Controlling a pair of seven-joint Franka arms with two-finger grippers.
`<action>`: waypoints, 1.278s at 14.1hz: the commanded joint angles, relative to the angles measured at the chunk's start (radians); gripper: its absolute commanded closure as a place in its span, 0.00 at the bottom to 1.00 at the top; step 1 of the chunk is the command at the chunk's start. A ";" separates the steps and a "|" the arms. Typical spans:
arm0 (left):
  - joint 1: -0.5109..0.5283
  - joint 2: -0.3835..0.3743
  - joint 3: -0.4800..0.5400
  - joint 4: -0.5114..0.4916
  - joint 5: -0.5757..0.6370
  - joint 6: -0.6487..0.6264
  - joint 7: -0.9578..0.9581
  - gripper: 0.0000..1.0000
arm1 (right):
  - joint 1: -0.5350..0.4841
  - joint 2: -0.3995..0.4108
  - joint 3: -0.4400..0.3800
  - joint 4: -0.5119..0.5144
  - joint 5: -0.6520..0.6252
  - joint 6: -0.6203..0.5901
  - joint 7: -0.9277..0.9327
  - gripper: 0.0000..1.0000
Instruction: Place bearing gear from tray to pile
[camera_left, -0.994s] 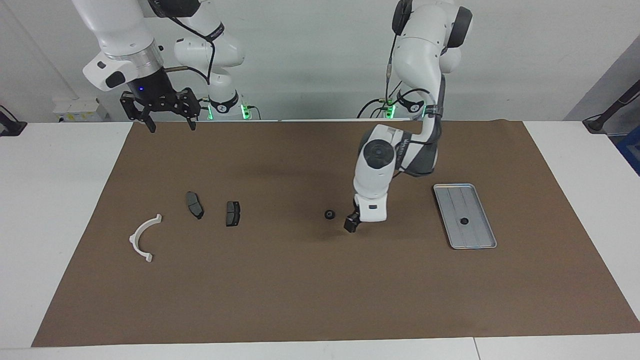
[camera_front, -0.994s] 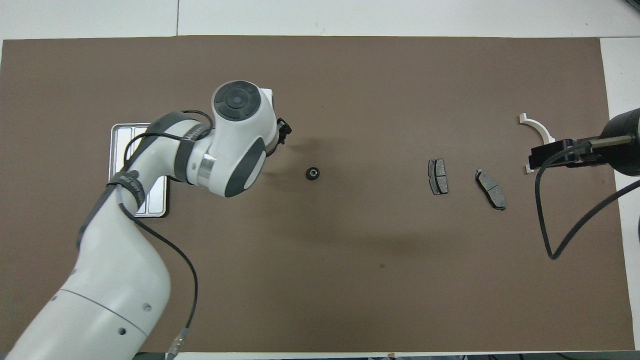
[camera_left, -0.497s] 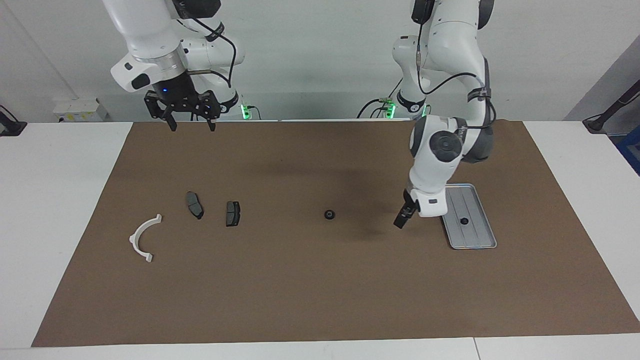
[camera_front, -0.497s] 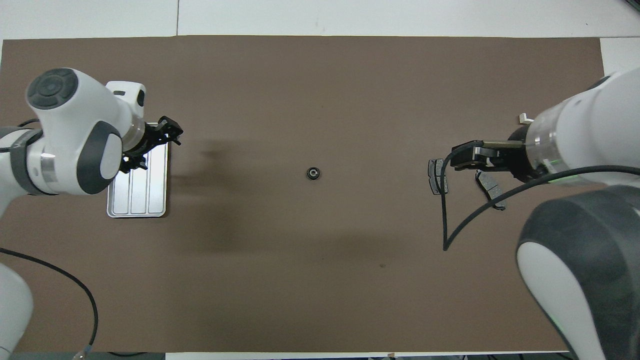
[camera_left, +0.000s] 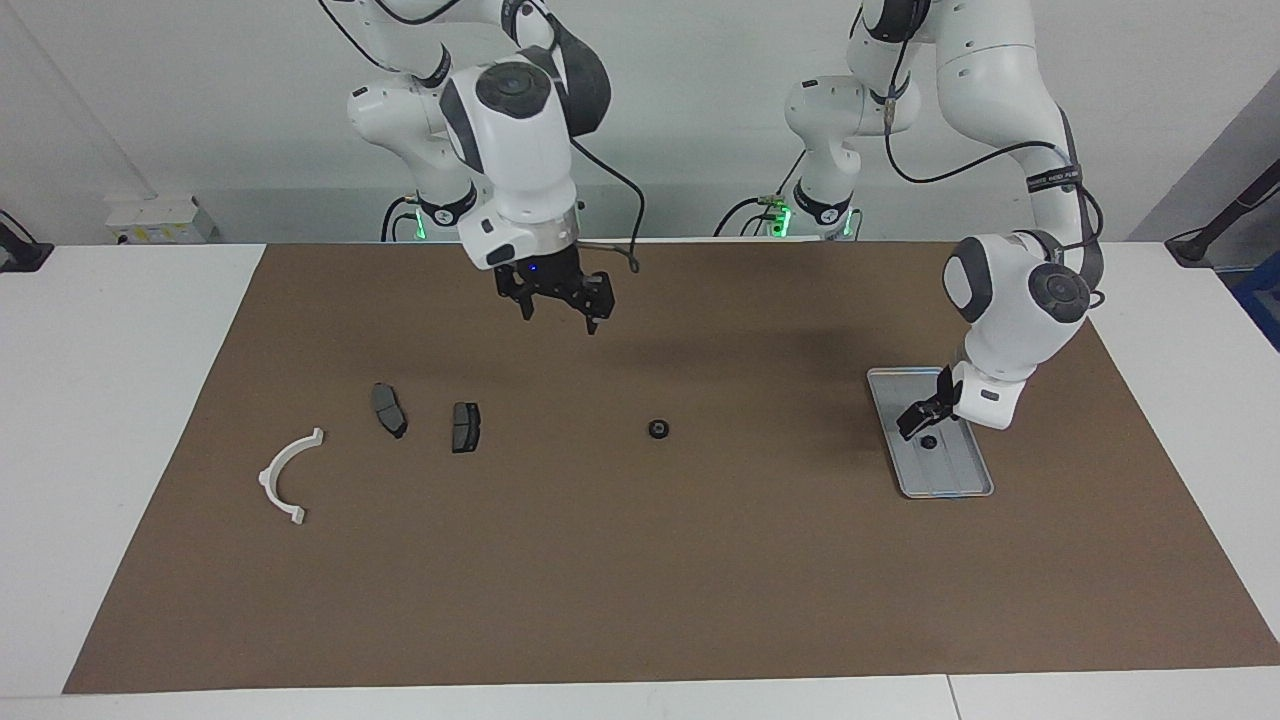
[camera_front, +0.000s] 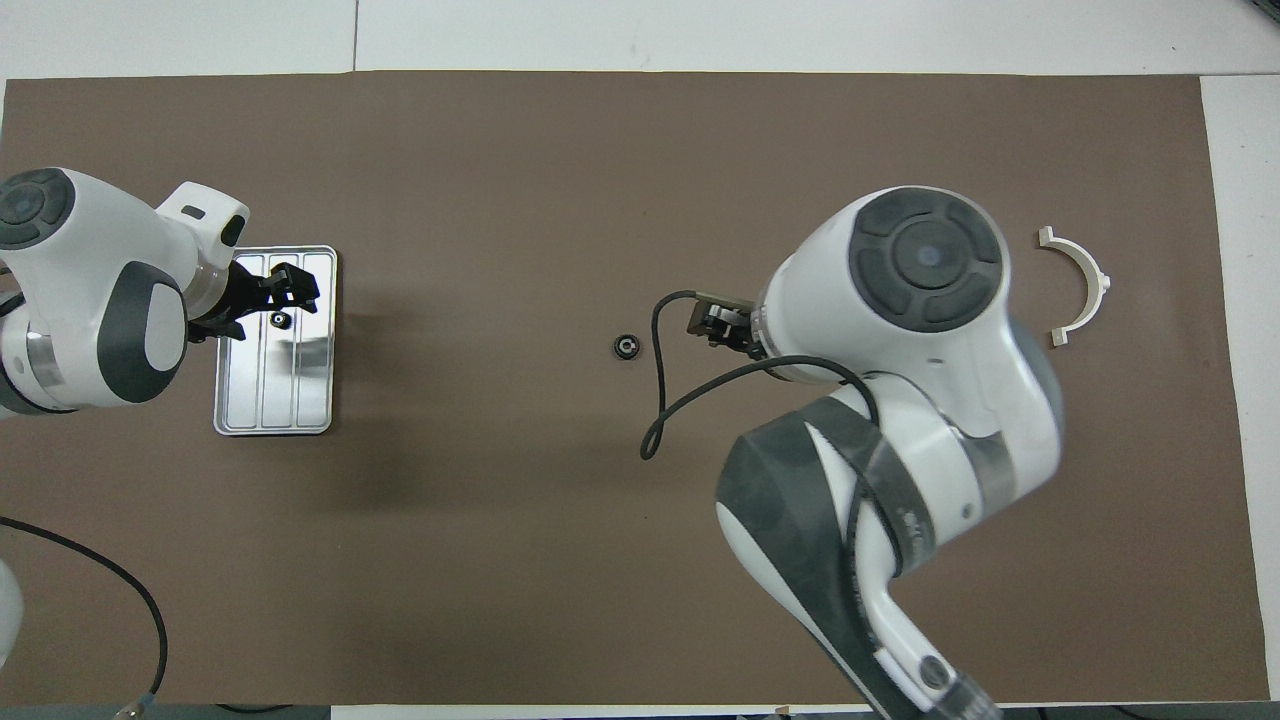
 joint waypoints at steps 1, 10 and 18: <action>0.008 -0.006 0.008 -0.034 -0.003 0.041 0.076 0.24 | 0.054 0.142 -0.006 0.080 0.009 0.066 0.114 0.00; 0.020 0.045 0.008 -0.026 0.000 0.105 0.093 0.42 | 0.136 0.494 -0.011 0.334 -0.052 0.154 0.248 0.00; 0.029 0.056 0.008 -0.025 0.003 0.117 0.096 0.50 | 0.124 0.504 -0.014 0.291 -0.081 0.203 0.244 0.00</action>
